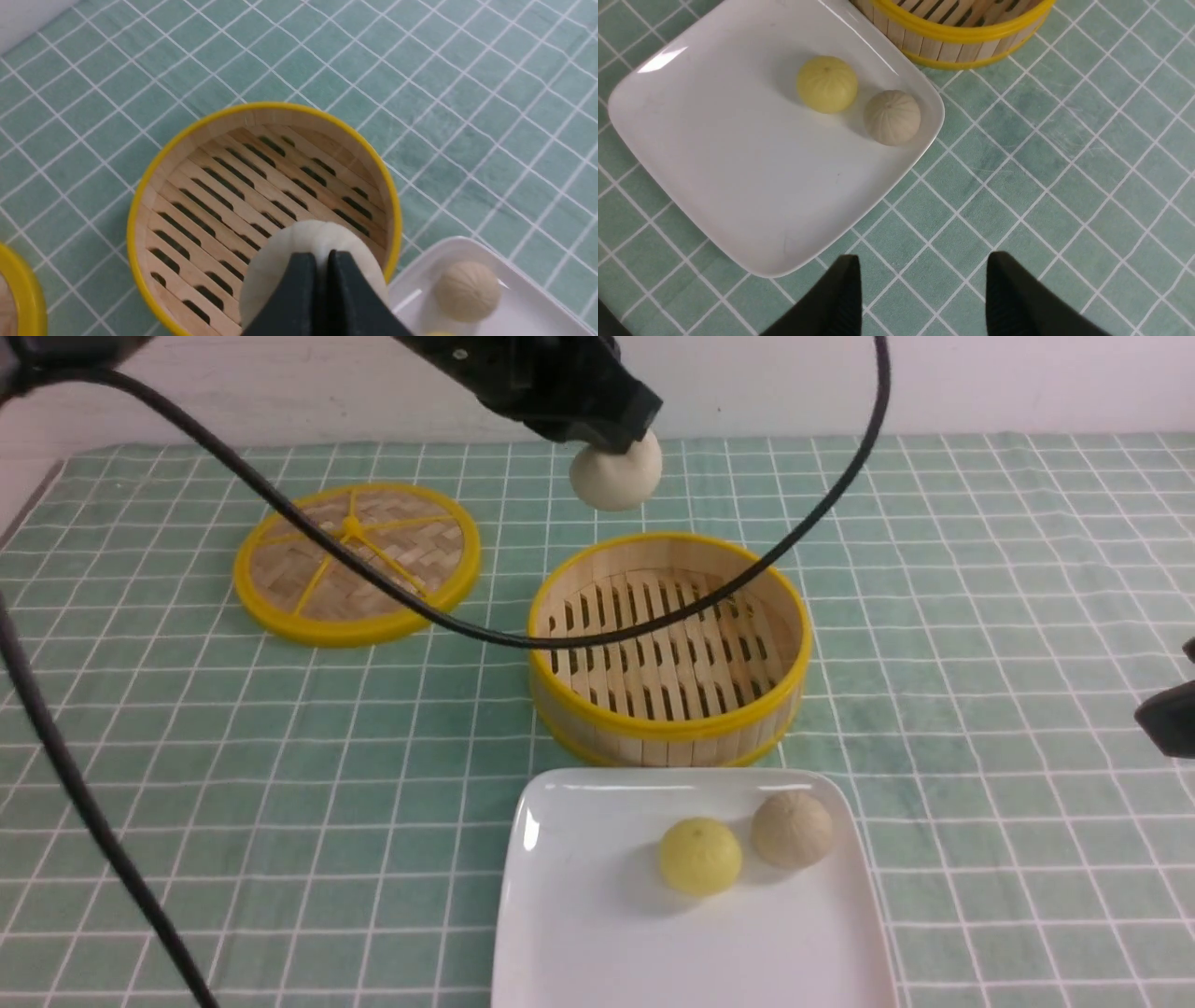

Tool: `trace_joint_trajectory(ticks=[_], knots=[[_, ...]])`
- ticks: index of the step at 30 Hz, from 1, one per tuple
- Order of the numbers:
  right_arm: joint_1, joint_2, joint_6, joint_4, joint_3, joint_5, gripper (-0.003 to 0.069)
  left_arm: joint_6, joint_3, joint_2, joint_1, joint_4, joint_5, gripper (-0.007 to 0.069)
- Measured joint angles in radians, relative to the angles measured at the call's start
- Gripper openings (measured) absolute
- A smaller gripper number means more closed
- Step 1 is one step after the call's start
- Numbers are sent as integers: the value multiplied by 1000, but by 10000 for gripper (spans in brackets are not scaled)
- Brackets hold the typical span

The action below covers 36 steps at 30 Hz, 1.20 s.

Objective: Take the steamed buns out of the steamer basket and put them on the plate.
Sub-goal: Use the left arm to put the steamed stuffed bun into the plate

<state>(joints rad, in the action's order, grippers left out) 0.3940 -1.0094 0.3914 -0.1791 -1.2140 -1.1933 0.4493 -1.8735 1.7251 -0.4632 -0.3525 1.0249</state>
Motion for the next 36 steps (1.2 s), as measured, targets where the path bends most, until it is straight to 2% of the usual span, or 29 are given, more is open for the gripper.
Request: trace_joint_trajectory(ticks=[8,12,19,21,26,36], knots=[[0,0,14,17,0,2,358,-112,-2,-133,0,-15,218,23],[0,0,16,17,0,1,358,-159,24,-142,-11,-25,218,24],[0,0,19,19,0,1,358,-176,260,-126,-76,27,218,25],[0,0,19,13,0,1,358,-176,370,-99,-90,99,172,25],[0,0,19,-22,0,-1,358,-176,490,-20,-90,153,4,25],[0,0,23,-37,0,-1,358,-153,507,149,-90,155,-217,25]])
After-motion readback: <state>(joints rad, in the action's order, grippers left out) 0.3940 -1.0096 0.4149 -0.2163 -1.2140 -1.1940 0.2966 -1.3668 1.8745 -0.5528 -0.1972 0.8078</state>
